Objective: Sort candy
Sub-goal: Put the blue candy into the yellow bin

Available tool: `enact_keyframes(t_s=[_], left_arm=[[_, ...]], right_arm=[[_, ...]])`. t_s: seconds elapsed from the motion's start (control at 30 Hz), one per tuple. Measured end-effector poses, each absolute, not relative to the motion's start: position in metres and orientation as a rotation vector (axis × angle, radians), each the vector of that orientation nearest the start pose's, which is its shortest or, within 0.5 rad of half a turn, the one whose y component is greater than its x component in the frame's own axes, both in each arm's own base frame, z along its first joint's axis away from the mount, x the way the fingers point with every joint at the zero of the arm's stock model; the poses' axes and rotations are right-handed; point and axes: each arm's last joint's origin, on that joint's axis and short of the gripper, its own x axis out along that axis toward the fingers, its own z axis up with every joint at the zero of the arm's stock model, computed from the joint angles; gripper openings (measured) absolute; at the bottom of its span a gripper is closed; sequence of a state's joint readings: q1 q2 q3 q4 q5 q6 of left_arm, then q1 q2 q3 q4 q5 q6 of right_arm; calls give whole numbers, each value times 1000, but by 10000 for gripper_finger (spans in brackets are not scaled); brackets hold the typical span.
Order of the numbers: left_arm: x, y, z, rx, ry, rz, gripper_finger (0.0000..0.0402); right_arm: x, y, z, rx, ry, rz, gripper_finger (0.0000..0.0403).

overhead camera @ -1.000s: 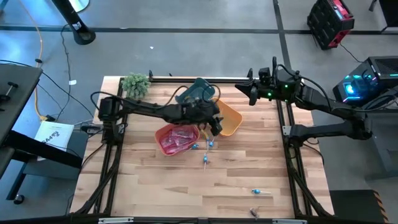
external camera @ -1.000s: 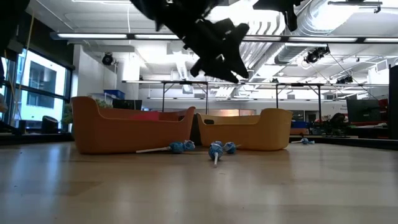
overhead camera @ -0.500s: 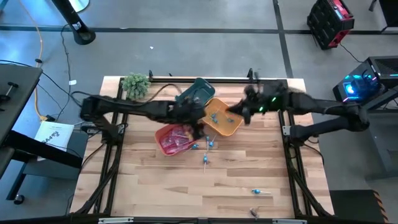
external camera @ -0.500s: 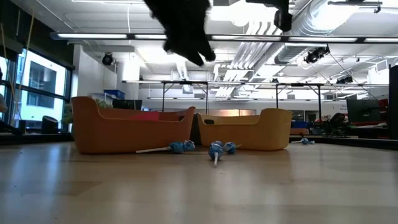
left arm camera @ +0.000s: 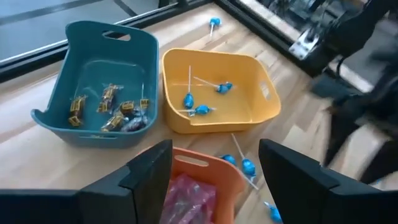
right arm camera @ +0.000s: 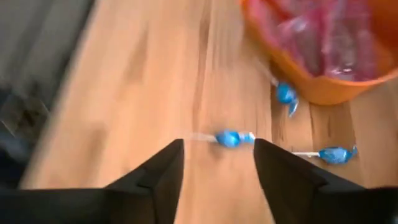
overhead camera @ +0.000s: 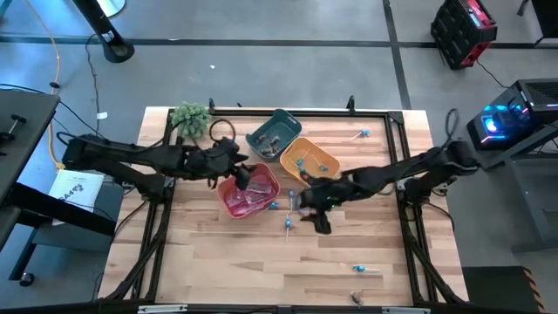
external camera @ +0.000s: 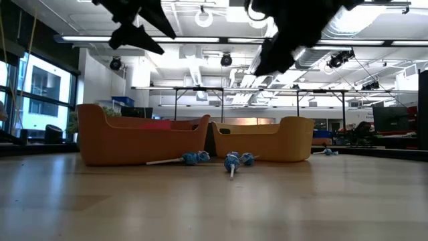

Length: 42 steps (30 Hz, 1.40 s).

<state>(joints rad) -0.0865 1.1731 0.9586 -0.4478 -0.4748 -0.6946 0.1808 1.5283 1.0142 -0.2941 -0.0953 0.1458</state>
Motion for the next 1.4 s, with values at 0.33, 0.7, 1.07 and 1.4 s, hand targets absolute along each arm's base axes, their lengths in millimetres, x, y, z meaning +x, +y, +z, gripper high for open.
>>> enact_keyframes(t_s=[0.33,0.7,1.07,1.4], left_arm=[[236,-21,295,-456,464,554,234],[235,-24,295,-442,461,559,234],[236,-24,295,-446,445,577,234],[232,-23,314,-496,292,553,234]], right_arm=[[333,41,167,-414,1005,227,208],[343,30,150,-511,1014,226,208],[349,29,126,-468,1052,283,135],[349,31,142,-398,1098,211,36]])
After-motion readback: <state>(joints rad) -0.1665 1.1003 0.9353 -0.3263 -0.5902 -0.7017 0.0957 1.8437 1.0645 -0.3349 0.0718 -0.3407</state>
